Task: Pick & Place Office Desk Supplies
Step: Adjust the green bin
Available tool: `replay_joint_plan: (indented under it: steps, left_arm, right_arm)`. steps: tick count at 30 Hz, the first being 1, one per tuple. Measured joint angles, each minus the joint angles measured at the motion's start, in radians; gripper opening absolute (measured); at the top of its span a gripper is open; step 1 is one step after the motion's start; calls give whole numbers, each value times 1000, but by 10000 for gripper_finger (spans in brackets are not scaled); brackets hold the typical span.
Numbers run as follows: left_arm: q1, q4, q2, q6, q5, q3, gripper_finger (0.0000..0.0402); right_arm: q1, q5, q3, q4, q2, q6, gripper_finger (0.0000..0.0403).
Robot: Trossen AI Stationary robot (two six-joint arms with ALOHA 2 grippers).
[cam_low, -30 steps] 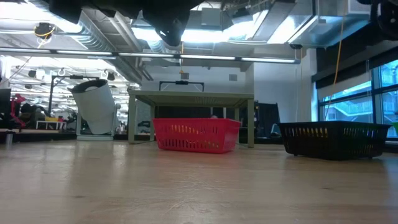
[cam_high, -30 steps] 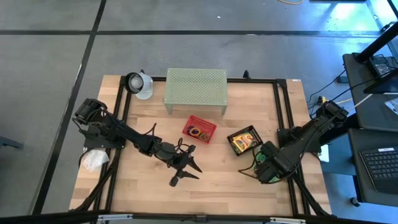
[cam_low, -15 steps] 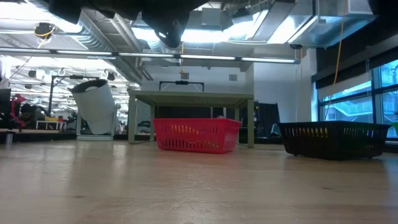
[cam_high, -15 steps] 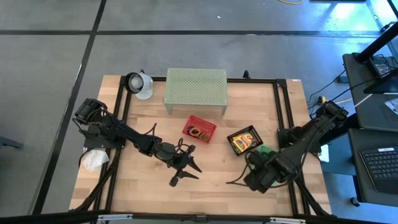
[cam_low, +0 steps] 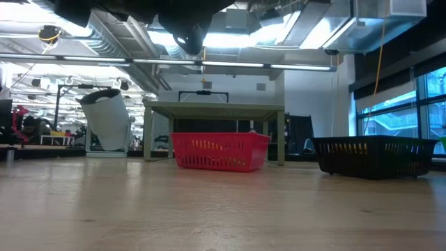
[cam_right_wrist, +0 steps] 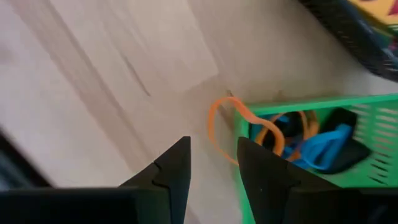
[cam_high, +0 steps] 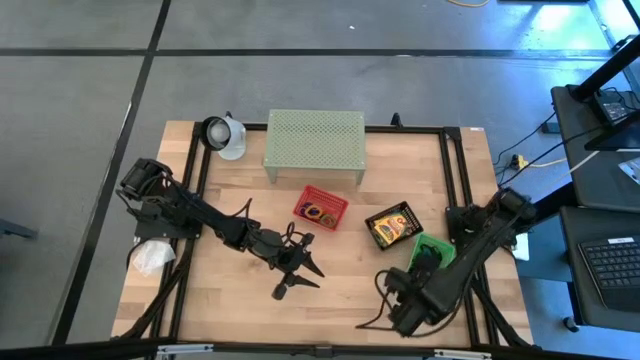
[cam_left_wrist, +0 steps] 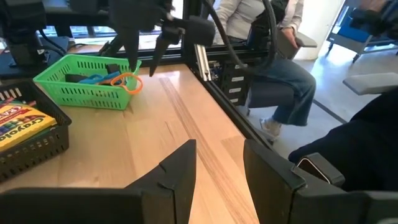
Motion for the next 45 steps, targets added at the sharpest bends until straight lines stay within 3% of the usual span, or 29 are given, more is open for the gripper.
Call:
replay_joint_plan:
  steps: [4, 12, 45]
  left_arm:
    - [0, -2, 0, 0, 0, 0, 127]
    - [0, -4, 0, 0, 0, 0, 127]
    - [0, -6, 0, -30, 39, 0, 127]
  right_arm:
    - [18, 14, 99, -116, 96, -25, 132]
    - [34, 29, 171, -128, 182, -26, 132]
    - [23, 83, 158, -168, 206, -37, 132]
